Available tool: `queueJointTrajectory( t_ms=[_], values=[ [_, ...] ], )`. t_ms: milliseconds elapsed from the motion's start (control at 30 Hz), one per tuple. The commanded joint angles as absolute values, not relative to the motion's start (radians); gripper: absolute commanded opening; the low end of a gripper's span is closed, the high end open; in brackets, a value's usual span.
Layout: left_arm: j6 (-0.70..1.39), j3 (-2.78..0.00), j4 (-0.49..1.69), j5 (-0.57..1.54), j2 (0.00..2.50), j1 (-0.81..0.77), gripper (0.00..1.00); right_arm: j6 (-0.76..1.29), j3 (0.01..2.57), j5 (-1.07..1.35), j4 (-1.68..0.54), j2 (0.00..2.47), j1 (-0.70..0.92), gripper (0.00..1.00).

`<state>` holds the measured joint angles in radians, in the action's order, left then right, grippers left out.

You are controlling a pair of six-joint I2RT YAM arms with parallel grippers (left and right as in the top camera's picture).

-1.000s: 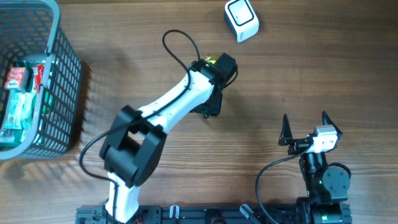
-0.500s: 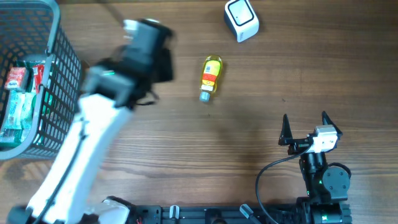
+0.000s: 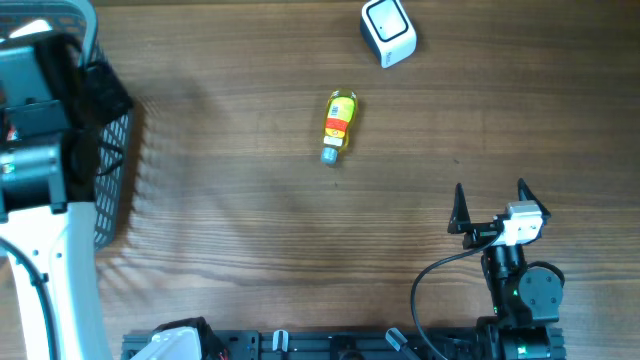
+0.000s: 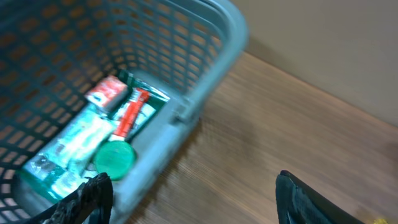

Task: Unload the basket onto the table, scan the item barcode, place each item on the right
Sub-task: 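Move the left gripper back over the basket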

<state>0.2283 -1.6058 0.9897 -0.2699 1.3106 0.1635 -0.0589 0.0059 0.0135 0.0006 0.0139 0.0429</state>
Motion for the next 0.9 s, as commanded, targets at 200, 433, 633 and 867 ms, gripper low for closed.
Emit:
queueJointTrajectory(
  t_ms=[200, 433, 633, 867],
  values=[
    [0.221, -1.618, 0.971, -0.211, 1.331, 0.400, 0.78, -0.076, 0.005, -0.006, 0.007, 0.010, 0.040, 1.00],
    [0.228, -1.618, 1.032, -0.179, 1.483, 0.516, 0.85, -0.076, 0.005, -0.006, 0.007, 0.010, 0.040, 1.00],
    [0.273, -1.618, 1.060, -0.172, 1.618, 0.536, 1.00, -0.076, 0.005, -0.006, 0.007, 0.010, 0.040, 1.00],
    [0.323, -1.618, 1.070, -0.168, 1.695, 0.548, 1.00, -0.076, 0.005, -0.006, 0.007, 0.010, 0.040, 1.00]
  ],
)
